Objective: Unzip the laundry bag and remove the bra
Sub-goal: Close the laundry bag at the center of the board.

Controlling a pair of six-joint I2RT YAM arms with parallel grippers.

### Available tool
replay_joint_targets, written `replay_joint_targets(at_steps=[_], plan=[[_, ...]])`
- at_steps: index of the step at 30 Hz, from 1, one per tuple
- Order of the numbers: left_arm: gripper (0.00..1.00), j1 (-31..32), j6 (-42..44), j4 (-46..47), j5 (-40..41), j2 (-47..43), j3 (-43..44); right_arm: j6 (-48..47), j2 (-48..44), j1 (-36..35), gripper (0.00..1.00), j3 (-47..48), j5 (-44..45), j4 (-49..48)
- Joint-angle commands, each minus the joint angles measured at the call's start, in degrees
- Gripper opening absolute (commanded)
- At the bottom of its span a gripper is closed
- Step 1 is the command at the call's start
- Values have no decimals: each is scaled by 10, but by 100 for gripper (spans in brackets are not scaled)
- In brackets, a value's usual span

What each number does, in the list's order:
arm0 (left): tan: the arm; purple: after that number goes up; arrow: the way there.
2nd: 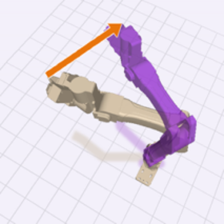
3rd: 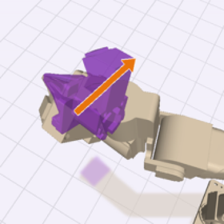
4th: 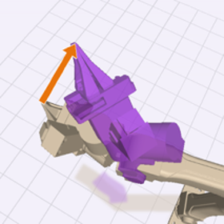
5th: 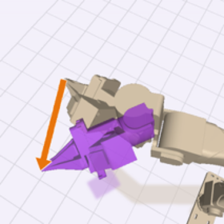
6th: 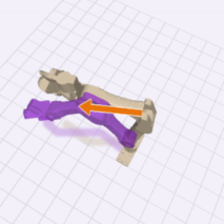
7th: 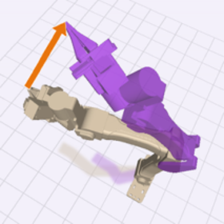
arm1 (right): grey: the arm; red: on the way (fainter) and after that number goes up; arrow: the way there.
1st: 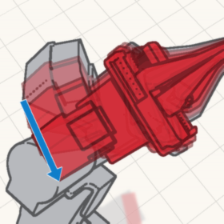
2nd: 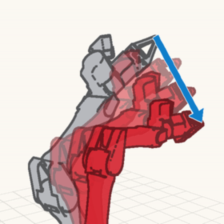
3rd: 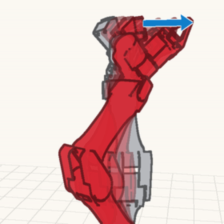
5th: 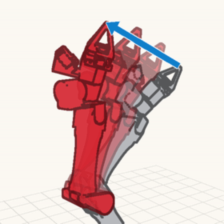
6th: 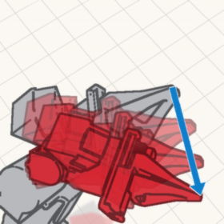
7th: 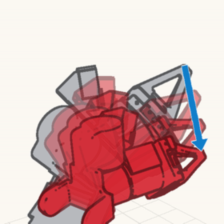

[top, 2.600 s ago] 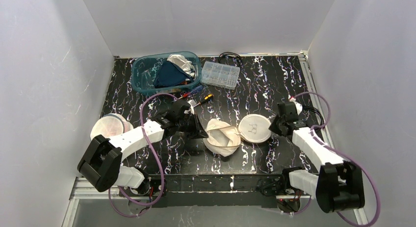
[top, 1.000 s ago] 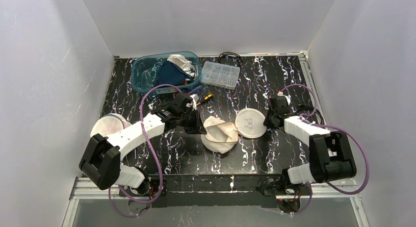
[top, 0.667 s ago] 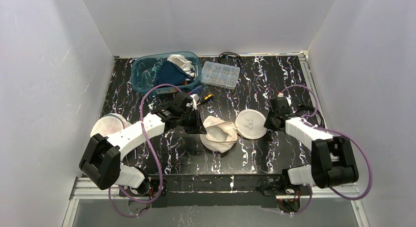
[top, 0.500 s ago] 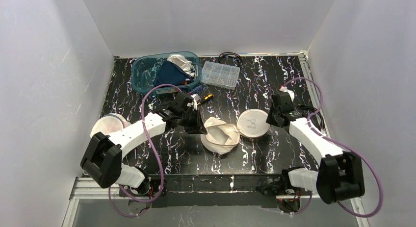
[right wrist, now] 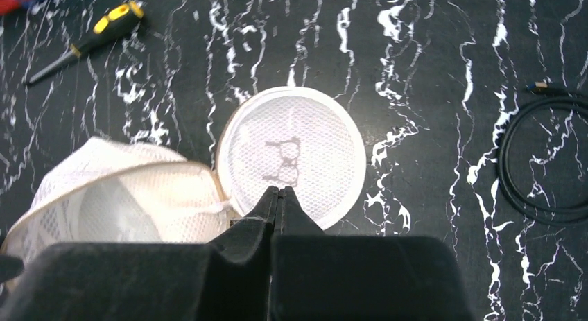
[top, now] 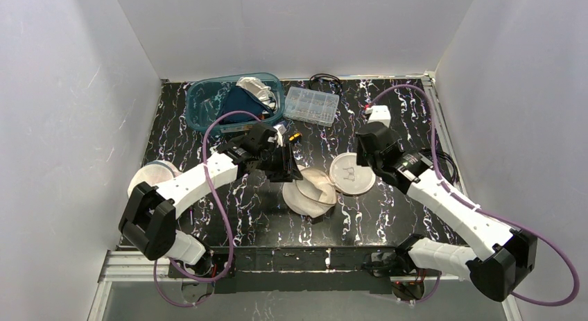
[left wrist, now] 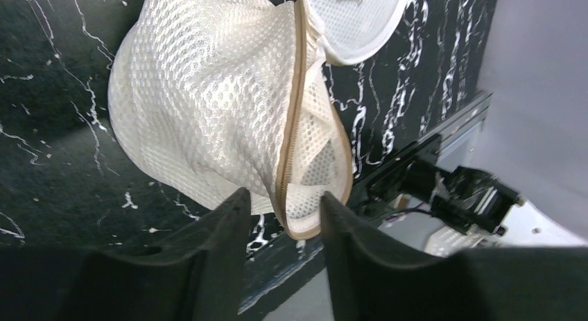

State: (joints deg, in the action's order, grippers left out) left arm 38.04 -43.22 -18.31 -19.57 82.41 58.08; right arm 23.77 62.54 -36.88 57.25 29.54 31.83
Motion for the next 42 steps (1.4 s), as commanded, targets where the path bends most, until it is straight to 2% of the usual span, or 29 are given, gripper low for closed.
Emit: replay_joint_targets(at_steps=[1, 4, 8, 10, 11, 12, 14, 16, 19, 25, 32, 36, 42], plan=[[46, -1, 2, -23, -12, -26, 28, -37, -8, -49, 1, 25, 41, 6], [54, -1, 6, -38, -6, -35, 43, -31, -15, -56, 1, 10, 42, -2], [56, -1, 24, -63, 7, -42, 55, 21, -36, -45, 3, -40, 47, -8], [56, -1, 28, -63, 7, -41, 45, 56, -48, -19, 28, -73, 19, -15], [56, -1, 27, -61, 6, -41, 36, 73, -54, 0, 46, -90, -4, -21], [55, -1, 27, -58, 4, -39, 26, 89, -61, 22, 59, -109, -35, -27], [53, -1, 28, -52, 3, -37, 5, 123, -71, 72, 74, -157, -104, -44], [50, -1, 31, -44, 2, -36, -15, 164, -77, 115, 80, -203, -166, -65], [44, -1, 37, -34, 4, -35, -43, 220, -83, 147, 81, -268, -216, -97], [36, -1, 37, -14, 0, -35, -78, 328, -73, 153, 75, -358, -219, -180], [30, 0, 36, -4, -2, -46, -98, 446, -34, 154, 67, -409, -226, -261], [28, 0, 36, -4, -5, -52, -101, 487, -4, 154, 57, -421, -208, -272], [25, 0, 36, -4, -6, -62, -104, 496, 35, 157, 40, -428, -184, -259]])
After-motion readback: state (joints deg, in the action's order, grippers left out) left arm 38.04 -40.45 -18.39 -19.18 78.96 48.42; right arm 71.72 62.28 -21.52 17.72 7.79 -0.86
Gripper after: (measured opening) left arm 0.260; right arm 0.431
